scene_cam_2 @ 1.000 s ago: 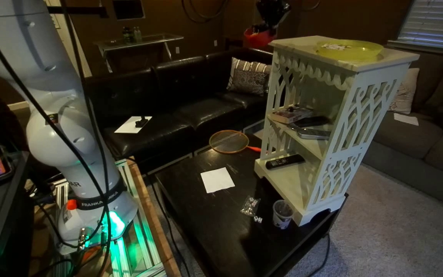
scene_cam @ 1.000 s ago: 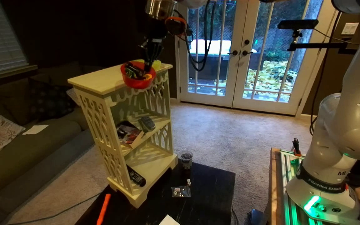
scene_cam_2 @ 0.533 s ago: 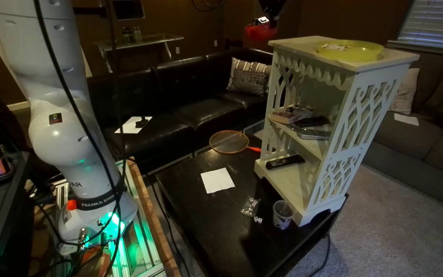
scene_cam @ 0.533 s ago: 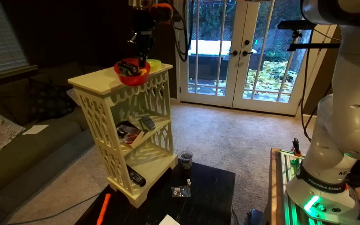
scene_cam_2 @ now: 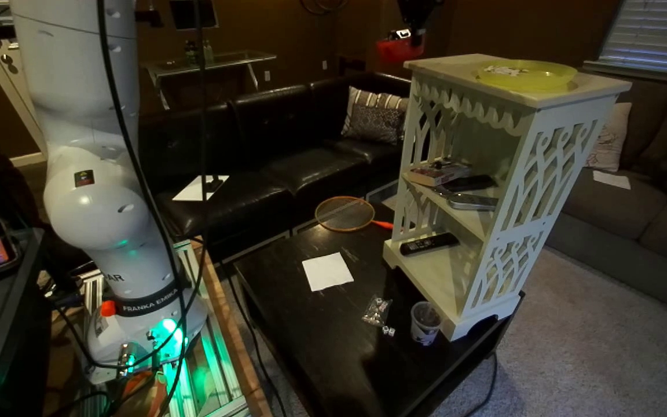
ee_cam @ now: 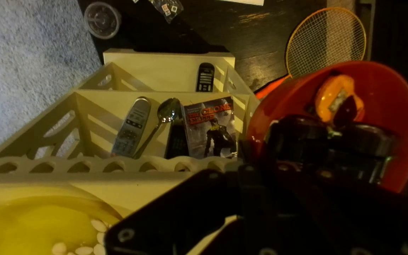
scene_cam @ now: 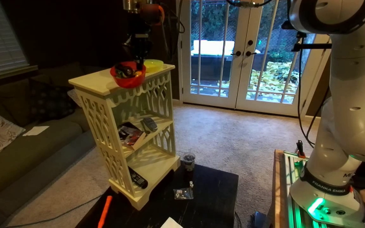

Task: Place the red bowl on the top shelf

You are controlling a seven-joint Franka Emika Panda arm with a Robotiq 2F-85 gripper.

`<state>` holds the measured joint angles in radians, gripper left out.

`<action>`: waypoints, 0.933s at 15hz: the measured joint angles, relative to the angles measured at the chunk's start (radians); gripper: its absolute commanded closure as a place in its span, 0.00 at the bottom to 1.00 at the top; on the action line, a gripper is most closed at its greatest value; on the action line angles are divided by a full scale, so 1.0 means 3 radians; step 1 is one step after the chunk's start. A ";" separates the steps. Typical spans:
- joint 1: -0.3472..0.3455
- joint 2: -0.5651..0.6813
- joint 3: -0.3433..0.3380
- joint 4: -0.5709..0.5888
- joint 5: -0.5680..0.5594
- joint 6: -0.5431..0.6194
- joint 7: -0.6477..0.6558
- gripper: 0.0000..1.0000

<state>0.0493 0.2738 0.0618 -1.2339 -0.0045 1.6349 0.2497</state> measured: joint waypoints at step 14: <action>0.0053 0.0192 -0.0003 0.0408 0.0006 -0.0239 0.2467 0.96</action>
<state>0.0652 0.3314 0.0609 -1.1116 -0.0025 1.5631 0.9898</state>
